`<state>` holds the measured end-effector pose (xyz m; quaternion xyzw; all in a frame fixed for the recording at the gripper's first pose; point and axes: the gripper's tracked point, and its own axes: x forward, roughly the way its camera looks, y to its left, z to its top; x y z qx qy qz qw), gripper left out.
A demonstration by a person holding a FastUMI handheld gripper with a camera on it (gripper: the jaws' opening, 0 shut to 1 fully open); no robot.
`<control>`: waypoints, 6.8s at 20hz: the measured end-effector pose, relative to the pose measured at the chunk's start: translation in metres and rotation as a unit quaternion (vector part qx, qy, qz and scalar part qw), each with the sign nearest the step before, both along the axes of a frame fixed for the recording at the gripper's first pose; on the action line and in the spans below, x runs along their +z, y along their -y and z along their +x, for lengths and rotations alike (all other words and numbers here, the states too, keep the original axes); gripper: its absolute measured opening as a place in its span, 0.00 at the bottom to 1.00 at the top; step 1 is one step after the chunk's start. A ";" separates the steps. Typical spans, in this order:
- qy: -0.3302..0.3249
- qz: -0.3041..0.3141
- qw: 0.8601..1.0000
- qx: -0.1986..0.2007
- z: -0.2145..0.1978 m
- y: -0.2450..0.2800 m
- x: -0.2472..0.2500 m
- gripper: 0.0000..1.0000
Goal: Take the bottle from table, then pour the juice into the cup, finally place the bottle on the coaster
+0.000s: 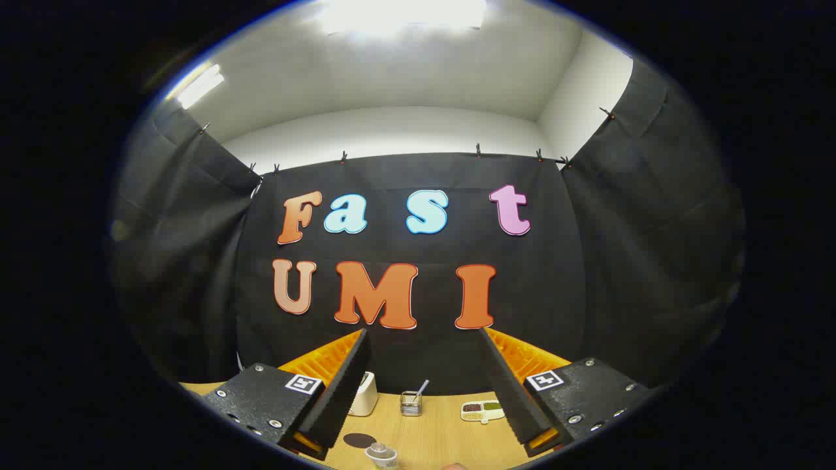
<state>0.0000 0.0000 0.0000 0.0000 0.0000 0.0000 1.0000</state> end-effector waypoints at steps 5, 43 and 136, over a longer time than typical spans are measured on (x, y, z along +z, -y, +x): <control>0.001 0.000 1.000 0.000 -0.001 -0.002 0.004 0.98; -0.088 0.044 0.995 0.028 -0.010 -0.034 -0.120 0.98; 0.018 -0.697 0.704 0.138 0.042 -0.216 -0.380 0.58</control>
